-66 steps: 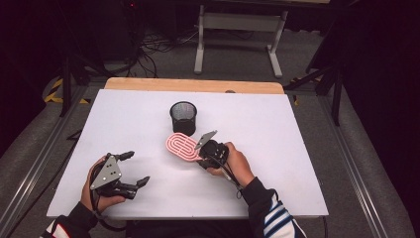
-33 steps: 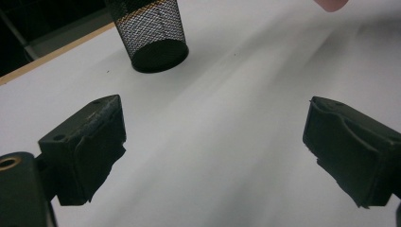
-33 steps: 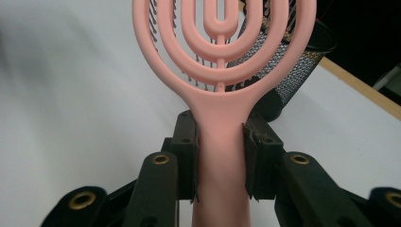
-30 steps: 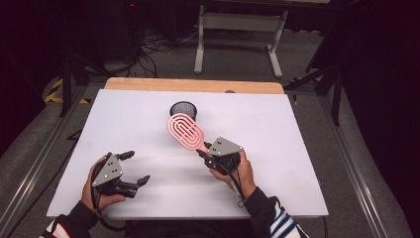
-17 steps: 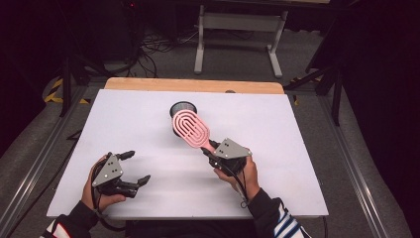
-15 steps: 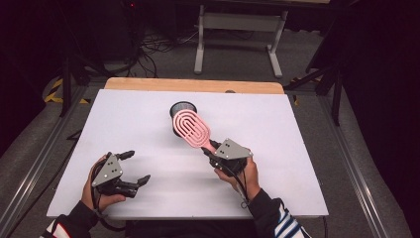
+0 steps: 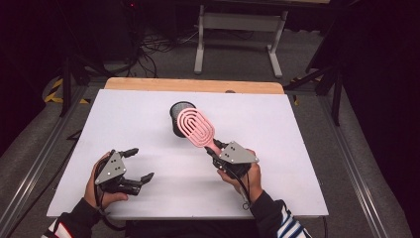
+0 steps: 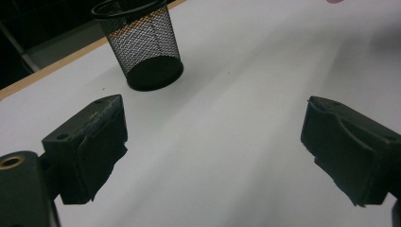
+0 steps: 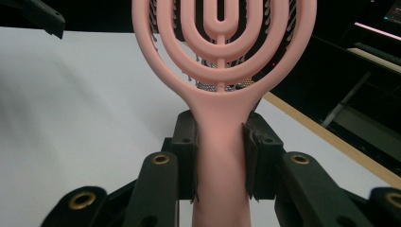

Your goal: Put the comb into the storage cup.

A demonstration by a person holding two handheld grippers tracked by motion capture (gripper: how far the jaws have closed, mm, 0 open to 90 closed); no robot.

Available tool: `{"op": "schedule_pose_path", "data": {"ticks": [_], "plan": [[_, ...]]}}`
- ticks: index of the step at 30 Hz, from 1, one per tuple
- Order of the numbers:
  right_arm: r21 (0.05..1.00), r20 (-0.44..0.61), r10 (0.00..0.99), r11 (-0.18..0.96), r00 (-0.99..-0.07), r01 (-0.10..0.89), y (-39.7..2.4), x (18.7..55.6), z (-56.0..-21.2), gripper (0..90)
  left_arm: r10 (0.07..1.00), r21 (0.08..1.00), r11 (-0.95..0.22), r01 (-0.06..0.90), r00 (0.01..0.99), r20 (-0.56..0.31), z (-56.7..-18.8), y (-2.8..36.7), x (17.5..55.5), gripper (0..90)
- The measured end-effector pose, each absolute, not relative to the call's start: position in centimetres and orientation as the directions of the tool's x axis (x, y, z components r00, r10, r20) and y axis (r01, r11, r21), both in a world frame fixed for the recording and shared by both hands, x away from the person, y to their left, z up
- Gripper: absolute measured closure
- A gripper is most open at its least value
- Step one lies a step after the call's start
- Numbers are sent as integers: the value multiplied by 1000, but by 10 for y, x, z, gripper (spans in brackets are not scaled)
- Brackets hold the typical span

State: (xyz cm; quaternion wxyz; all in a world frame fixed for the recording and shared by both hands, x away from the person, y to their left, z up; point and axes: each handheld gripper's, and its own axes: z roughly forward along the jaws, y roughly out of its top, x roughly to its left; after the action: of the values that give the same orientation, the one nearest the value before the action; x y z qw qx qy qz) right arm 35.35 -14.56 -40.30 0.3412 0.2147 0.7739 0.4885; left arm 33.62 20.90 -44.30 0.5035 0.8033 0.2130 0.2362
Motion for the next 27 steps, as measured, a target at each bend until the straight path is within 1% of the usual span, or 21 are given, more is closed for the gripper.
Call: {"op": "schedule_pose_path", "data": {"ticks": [5,10,12,18,23,27], "plan": [[906,-325,674,423,-663,-14,-146,352,-403,698,573,919,-383,94,804,157,-434,203,340,97],[910,-322,679,414,-659,-19,-145,350,-405,698,562,936,-339,94,818,121,-424,195,345,104],[910,-322,679,414,-660,-19,-145,350,-405,698,556,936,-338,96,823,117,-421,192,346,102],[913,-324,680,407,-658,-28,-143,349,-407,698,516,942,-329,66,848,121,-411,169,348,99],[912,-330,677,409,-658,-37,-141,348,-409,698,502,944,-325,51,855,126,-405,154,351,99],[912,-333,676,409,-657,-41,-140,347,-410,698,501,955,-292,55,859,104,-401,145,353,103]]}}
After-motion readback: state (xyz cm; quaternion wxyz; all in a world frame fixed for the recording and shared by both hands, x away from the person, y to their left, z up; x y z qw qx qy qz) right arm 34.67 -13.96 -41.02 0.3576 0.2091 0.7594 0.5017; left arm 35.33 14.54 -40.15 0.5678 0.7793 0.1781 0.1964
